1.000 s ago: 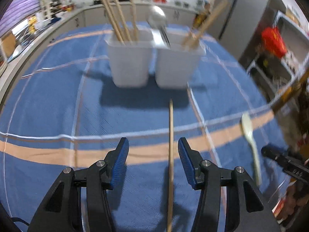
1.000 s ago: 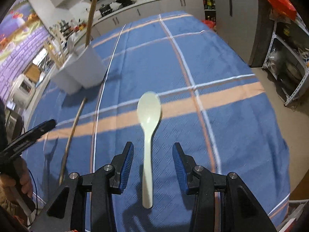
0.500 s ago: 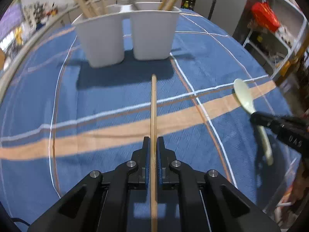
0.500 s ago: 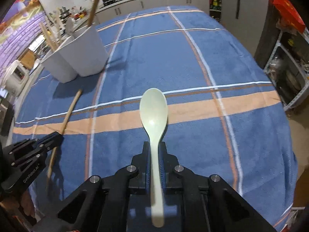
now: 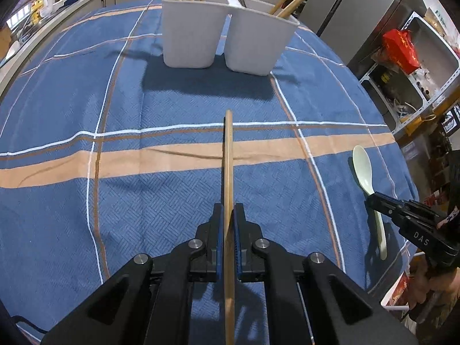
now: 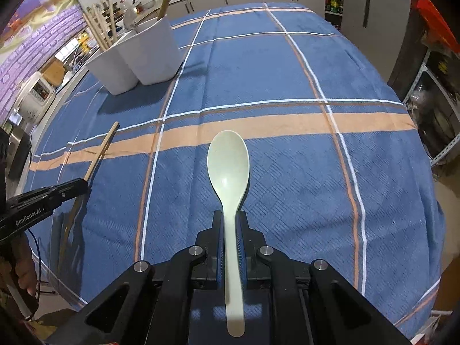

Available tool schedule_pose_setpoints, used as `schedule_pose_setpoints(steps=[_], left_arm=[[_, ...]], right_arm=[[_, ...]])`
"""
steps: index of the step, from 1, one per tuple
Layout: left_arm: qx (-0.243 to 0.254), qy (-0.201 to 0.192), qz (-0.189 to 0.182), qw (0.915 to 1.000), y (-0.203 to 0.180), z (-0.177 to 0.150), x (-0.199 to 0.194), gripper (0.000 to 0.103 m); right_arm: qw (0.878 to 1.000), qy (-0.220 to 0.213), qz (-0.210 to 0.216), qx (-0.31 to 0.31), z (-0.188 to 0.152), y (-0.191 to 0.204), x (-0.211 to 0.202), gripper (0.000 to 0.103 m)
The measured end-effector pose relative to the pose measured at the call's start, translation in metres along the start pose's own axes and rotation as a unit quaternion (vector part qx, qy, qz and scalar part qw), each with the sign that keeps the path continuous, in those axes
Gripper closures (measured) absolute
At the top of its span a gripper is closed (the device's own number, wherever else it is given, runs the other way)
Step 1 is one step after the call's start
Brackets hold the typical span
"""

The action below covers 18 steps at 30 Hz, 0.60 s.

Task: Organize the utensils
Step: 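Close the right tool on the cream spoon while the left tool grasps the last chopstick, then lift the cream spoon and chopstick and carry both above the holder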

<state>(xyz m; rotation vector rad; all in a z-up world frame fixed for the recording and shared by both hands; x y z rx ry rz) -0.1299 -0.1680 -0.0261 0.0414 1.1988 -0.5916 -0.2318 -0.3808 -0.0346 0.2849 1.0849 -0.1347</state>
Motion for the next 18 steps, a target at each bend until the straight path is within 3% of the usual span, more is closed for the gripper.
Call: schedule_pose_setpoints(steps=[9, 18], left_arm=[[-0.010, -0.074, -0.019, 0.9970, -0.008, 0.016, -0.050, 0.097], [-0.013, -0.157, -0.040, 0.9867, -0.012, 0.048, -0.112, 0.097]], right_arm=[[0.996, -0.079, 0.031, 0.032, 0.013, -0.007, -0.045, 0.094], [0.985, -0.141, 0.088, 0.052, 0.044, 0.002, -0.079, 0.094]])
Point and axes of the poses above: each gripper's, at about its wrist camera, not at the fingertips, and x roughly the way its jaws point, y to its left, z to its top, the point moved 6 cm from there along x, roughly the way its jaws point, and after that the axes turned 7 degrees about -x, right-handed, at the moved point
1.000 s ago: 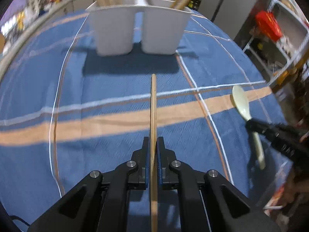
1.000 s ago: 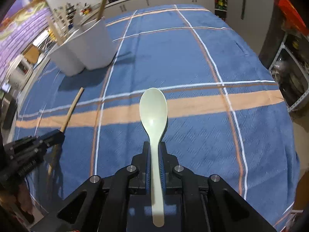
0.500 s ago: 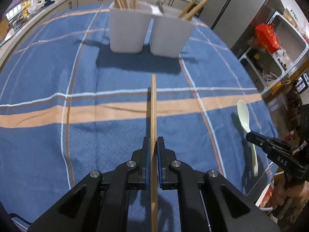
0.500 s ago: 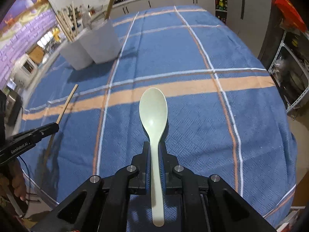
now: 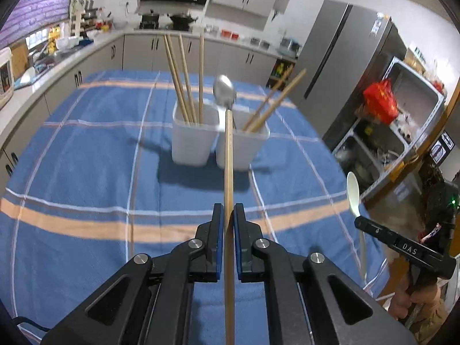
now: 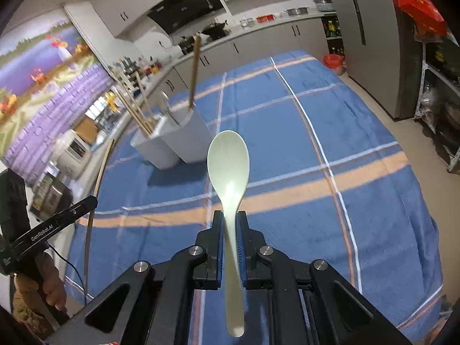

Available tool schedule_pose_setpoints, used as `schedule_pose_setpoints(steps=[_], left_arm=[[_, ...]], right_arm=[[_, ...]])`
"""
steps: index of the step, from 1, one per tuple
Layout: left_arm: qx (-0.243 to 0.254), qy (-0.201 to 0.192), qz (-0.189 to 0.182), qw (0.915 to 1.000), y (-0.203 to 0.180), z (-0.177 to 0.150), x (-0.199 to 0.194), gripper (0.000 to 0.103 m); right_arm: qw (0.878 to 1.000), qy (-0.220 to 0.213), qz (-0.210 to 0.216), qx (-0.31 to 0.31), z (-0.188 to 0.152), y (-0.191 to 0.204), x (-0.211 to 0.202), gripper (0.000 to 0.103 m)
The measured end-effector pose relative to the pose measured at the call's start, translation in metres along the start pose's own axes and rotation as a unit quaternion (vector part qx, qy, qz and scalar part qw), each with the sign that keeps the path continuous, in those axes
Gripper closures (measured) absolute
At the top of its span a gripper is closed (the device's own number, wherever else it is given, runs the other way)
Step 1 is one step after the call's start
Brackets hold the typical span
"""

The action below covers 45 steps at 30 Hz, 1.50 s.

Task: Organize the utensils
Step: 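Lift the cream spoon and chopstick and carry both above the holder, then lower the spoon and chopstick into the holder and open both tools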

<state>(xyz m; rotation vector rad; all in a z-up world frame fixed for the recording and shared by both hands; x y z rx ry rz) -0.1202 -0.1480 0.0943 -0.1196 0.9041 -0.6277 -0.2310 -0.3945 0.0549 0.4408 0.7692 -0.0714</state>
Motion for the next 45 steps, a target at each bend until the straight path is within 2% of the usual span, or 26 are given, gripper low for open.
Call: schedule_pose_setpoints(steps=[7, 16, 19, 21, 25, 33, 40, 45], left_arm=[[-0.003, -0.057, -0.010, 0.9983, 0.001, 0.052, -0.020, 0.097], [-0.010, -0.140, -0.032, 0.9895, -0.003, 0.153, -0.005, 0.097], [-0.016, -0.162, -0.035, 0.9860, -0.003, 0.184, 0.013, 0.097], [-0.018, -0.174, -0.036, 0.9840, -0.004, 0.204, 0.031, 0.097], [-0.011, -0.184, -0.029, 0.9824, -0.006, 0.224, 0.067, 0.097], [0.004, -0.196, -0.005, 0.9806, -0.004, 0.233, 0.119, 0.097], [0.019, -0.201, 0.016, 0.9792, 0.005, 0.212, 0.133, 0.097], [0.023, -0.202, 0.028, 0.9788, 0.008, 0.199, 0.136, 0.097]], right_arm=[[0.999, -0.029, 0.042, -0.004, 0.041, 0.025, 0.006, 0.094], [0.990, -0.094, 0.104, -0.026, 0.142, 0.086, 0.044, 0.094], [0.988, -0.113, 0.098, -0.036, 0.167, 0.099, 0.065, 0.094], [0.988, -0.127, 0.078, -0.047, 0.183, 0.102, 0.085, 0.094], [0.988, -0.140, 0.042, -0.043, 0.200, 0.097, 0.121, 0.094], [0.989, -0.142, 0.009, -0.035, 0.204, 0.083, 0.165, 0.094], [0.990, -0.140, 0.011, -0.026, 0.192, 0.069, 0.176, 0.094], [0.991, -0.131, 0.011, -0.040, 0.182, 0.074, 0.187, 0.094]])
Point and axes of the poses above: each gripper's, at about its wrist camera, not at the fingertips, and x roughly the way its jaws point, y to its left, z to its top, the point moved 6 cm from there along x, roughly the way its jaws point, and after that the axes turned 7 degrees about -x, right-handed, at the moved point
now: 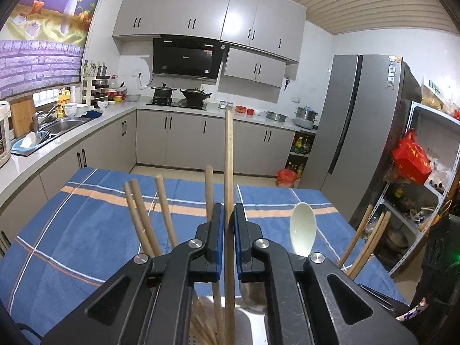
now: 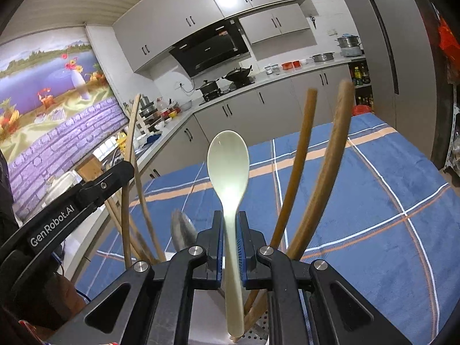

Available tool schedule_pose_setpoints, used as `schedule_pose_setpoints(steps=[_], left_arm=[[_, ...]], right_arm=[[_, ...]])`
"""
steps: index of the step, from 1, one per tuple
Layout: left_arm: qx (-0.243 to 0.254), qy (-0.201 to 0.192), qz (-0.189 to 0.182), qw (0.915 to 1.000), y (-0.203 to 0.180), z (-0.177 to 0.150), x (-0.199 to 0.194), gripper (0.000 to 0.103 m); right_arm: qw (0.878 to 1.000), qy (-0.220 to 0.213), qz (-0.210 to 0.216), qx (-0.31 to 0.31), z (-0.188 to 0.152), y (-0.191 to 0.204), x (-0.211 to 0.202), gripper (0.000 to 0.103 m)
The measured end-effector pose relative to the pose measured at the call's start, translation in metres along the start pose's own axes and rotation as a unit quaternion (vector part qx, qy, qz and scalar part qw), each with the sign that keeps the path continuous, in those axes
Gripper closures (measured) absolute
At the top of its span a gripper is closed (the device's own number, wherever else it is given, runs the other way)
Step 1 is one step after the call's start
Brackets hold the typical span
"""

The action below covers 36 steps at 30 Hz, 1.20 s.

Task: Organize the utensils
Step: 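Lower the spoon and chopstick into the holder and open both tools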

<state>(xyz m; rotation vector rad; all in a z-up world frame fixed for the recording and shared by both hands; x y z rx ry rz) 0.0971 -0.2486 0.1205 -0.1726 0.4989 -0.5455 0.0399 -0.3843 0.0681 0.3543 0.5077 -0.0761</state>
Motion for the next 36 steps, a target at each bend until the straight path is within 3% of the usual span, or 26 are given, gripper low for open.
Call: schedule_pose_setpoints(steps=[28, 31, 36], left_arm=[[-0.020, 0.044, 0.025, 0.9985, 0.013, -0.046, -0.019, 0.097], [-0.024, 0.041, 0.025, 0.9985, 0.014, -0.046, -0.022, 0.097], [-0.030, 0.042, 0.023, 0.9984, 0.014, -0.043, -0.029, 0.095]], right_arm=[[0.999, 0.036, -0.015, 0.002, -0.037, 0.000, -0.020, 0.092], [0.999, 0.036, -0.018, 0.003, -0.035, -0.001, -0.022, 0.081], [0.999, 0.030, -0.019, 0.002, -0.032, 0.001, -0.028, 0.079]])
Point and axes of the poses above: each gripper's, at about its wrist camera, not at the fingertips, and x roughly the way its jaws point, y to its left, z to its top, the point moved 6 cm from there along x, roughly the way its jaws point, and after that the axes turned 7 degrees about -x, right-handed, at the moved point
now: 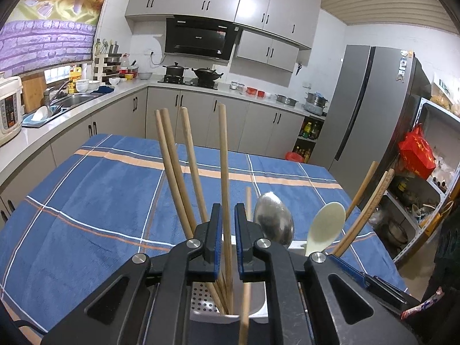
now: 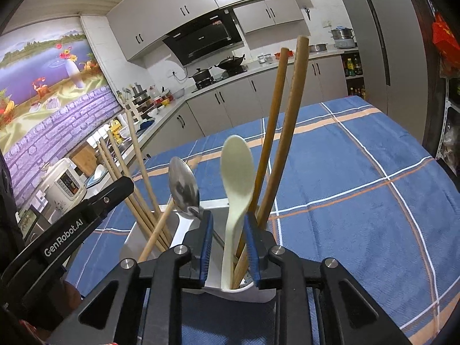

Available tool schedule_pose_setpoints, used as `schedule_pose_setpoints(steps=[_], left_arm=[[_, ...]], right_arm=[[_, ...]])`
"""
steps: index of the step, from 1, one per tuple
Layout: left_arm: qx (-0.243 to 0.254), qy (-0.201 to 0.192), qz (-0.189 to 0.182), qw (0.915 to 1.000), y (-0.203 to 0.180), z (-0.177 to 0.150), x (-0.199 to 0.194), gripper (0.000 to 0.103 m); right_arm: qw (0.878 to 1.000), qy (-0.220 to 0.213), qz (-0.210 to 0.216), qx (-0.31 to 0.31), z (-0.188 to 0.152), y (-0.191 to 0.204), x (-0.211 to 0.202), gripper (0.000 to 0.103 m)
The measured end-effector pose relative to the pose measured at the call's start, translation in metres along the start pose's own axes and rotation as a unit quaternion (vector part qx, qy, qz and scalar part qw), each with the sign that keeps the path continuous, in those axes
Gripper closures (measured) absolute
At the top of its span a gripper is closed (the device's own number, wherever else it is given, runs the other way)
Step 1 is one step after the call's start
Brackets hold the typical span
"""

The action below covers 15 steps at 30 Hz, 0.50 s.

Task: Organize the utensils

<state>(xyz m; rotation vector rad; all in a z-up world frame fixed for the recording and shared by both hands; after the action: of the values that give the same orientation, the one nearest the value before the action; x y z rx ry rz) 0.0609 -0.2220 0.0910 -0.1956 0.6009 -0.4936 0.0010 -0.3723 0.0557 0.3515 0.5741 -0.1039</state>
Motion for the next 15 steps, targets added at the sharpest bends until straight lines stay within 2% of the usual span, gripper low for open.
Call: schedule_pose_setpoints(steps=[2, 4, 11, 15], left_arm=[[-0.001, -0.001, -0.001, 1.0000, 0.000, -0.001, -0.004, 0.092], [0.003, -0.004, 0.001, 1.0000, -0.001, -0.002, -0.006, 0.084], [-0.001, 0.027, 0.000, 0.9996, 0.005, -0.015, 0.004, 0.084], [-0.007, 0.019, -0.005, 0.9998, 0.004, -0.012, -0.006, 0.084]], right_arm=[[1.000, -0.002, 0.000, -0.001, 0.001, 0.002, -0.002, 0.079], [1.000, -0.003, 0.001, -0.002, 0.002, 0.003, -0.002, 0.079], [1.000, 0.003, 0.005, -0.003, -0.003, 0.004, -0.002, 0.079], [1.000, 0.001, 0.006, -0.005, -0.002, 0.003, -0.004, 0.079]])
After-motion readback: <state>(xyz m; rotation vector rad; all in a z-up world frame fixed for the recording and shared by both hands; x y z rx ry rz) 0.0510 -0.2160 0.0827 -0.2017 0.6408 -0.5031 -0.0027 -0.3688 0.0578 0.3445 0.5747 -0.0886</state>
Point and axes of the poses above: each gripper's, at about its wrist camera, not at the fingertips, and x roughly the way its jaws point, y to its left, z to its top, the point moved 6 cm from there along x, roughly the way its jaws point, and after that the axes turned 7 degrees about -x, right-handed, at the moved point
